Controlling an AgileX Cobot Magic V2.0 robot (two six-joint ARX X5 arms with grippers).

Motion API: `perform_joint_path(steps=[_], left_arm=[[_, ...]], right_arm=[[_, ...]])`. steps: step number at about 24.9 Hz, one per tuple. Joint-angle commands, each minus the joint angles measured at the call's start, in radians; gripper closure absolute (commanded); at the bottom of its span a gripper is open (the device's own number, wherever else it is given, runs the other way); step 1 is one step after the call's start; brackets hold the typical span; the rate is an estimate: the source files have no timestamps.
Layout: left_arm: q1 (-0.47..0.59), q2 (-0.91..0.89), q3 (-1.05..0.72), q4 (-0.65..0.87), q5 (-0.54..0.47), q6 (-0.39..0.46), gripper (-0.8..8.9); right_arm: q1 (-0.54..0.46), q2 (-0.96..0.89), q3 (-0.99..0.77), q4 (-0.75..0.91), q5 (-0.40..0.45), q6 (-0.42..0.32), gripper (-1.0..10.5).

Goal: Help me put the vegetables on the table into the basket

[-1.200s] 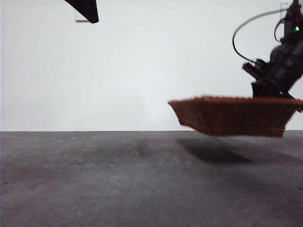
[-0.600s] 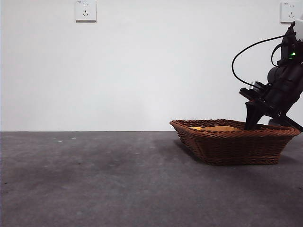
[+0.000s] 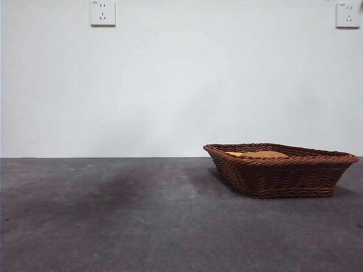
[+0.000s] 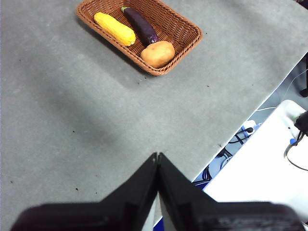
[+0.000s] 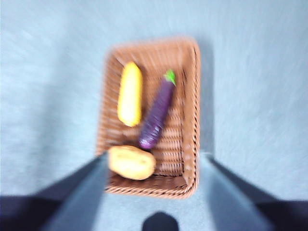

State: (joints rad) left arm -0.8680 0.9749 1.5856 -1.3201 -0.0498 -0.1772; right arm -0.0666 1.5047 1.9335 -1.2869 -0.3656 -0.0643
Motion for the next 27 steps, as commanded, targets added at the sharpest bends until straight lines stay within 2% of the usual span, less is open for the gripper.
perform_joint_path(steps=[1, 5, 8, 16, 18, 19, 21, 23, 27], left_arm=[[-0.003, 0.001, -0.006, 0.002, -0.003, 0.002, 8.15], [-0.003, 0.018, -0.006, 0.002, 0.006, -0.003, 8.15], [-0.003, 0.040, -0.006, 0.002, 0.005, -0.002, 8.15], [-0.011, 0.125, -0.006, 0.002, 0.010, -0.002, 8.14], [0.008, 0.136, -0.006, 0.005, -0.018, 0.003, 8.15], [0.025, 0.137, -0.006, 0.005, -0.035, 0.018, 8.16], [0.076, 0.137, -0.006, 0.003, -0.110, 0.206, 8.15], [0.142, 0.122, -0.006, 0.013, -0.108, 0.304, 8.14], [0.240, 0.093, -0.020, 0.061, -0.100, 0.312, 8.15]], right_arm=[[0.002, -0.135, -0.003, -0.021, 0.003, -0.017, 9.6], [0.002, -0.335, -0.003, -0.076, -0.001, -0.006, 9.6], [0.002, -0.398, -0.001, -0.084, 0.024, -0.011, 9.6], [0.002, -0.372, 0.000, -0.084, 0.045, -0.011, 9.6], [0.001, -0.348, 0.000, -0.083, 0.050, -0.011, 9.6], [0.001, -0.336, 0.000, -0.083, 0.057, -0.011, 9.6], [0.001, -0.308, 0.000, -0.083, 0.076, -0.011, 9.6], [0.001, -0.274, 0.000, -0.083, 0.097, -0.011, 9.6], [0.001, -0.212, 0.000, -0.082, 0.106, -0.011, 9.6]])
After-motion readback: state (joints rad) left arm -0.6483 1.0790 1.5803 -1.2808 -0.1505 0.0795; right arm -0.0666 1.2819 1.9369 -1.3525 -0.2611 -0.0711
